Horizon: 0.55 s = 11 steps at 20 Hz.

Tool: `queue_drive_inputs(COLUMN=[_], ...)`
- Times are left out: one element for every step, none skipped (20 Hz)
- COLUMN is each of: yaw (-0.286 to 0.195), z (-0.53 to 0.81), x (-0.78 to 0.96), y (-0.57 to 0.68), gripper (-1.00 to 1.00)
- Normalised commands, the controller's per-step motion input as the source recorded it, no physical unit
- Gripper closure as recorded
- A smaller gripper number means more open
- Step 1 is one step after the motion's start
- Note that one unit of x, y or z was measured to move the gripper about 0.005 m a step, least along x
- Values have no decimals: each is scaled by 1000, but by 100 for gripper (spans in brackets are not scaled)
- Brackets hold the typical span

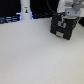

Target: Open the kcup holder, insert the kcup into the holder, and close the kcup holder

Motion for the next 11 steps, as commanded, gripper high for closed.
queue_drive_inputs(yaw=[-3, -8, -8, -12, -70, -113, -112, -11, -63, 0, -1], z=[295, 760, 971, 991, 928, 846, 682, 168, 309, 9, 13], x=[-700, -102, 30, 89, 120, 146, 117, 60, 150, 52, 35], y=[570, 471, 376, 269, 259, 239, 148, -2, 75, 8, 5], gripper=[-100, -100, -100, -100, -100, -100, -100, -100, -100, -100, -100])
